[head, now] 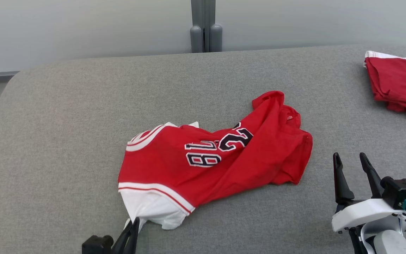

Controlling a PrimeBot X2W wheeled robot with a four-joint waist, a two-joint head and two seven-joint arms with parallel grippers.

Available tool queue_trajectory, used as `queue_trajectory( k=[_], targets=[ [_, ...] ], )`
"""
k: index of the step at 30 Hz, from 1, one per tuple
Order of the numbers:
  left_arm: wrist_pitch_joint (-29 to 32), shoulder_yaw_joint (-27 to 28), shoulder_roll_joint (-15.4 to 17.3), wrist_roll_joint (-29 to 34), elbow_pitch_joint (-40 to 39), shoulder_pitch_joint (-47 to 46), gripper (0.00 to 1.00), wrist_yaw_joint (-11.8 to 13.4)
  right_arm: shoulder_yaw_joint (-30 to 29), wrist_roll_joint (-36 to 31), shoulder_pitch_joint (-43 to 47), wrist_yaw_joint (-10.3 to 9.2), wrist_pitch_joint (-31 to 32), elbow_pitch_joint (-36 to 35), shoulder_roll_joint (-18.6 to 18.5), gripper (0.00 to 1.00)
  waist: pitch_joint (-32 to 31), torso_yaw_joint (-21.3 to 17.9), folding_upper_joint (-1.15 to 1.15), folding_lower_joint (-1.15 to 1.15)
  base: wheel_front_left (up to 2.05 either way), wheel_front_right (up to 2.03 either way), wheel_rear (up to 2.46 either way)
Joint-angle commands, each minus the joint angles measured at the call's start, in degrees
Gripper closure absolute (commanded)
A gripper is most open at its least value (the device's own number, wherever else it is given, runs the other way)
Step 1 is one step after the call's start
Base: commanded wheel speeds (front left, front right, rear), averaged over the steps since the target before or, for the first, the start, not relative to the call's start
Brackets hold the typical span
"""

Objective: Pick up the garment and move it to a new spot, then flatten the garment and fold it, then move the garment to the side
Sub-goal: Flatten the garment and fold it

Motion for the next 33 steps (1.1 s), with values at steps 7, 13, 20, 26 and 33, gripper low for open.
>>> queue_trajectory(
  k=[7, 13, 20, 26, 33],
  targets=[
    [-0.7, 0.7, -0.5, -1.2, 0.3, 1.2, 0.0, 1.3, -0.9, -0.2, 0.9, -0.12, -0.1, 1.0, 0.1, 0.0, 0.1, 0.5, 0.0, 0.0, 0.0, 0.0, 0.0],
    [-2.7, 1.2, -1.2, 0.1, -0.2, -1.6, 0.0, 1.6, 0.0, -0.1, -0.2, -0.12, -0.1, 2.2, -0.6, 0.0, -1.0, 0.6, 0.0, 0.0, 0.0, 0.0, 0.0],
    [-3.0, 5.5, -2.7, 2.4, -6.1, -1.9, 0.0, 2.3, 1.0, 0.2, -0.9, -0.12, -0.1, 3.3, -1.2, 0.0, -2.8, 0.9, 0.0, 0.0, 0.0, 0.0, 0.0],
    [-3.0, 11.1, -3.6, 4.5, -9.4, 0.3, 0.0, 2.2, 1.7, -0.2, -0.6, -0.12, -0.1, 2.8, -1.2, 0.0, -4.5, 0.2, 0.0, 0.0, 0.0, 0.0, 0.0],
    [-3.0, 17.2, -3.4, 6.5, -10.3, 0.9, 0.0, 1.5, 3.3, -0.5, 0.1, -0.12, -0.1, 0.7, -1.4, 0.0, -6.2, -1.3, 0.0, 0.0, 0.0, 0.0, 0.0]
  ],
)
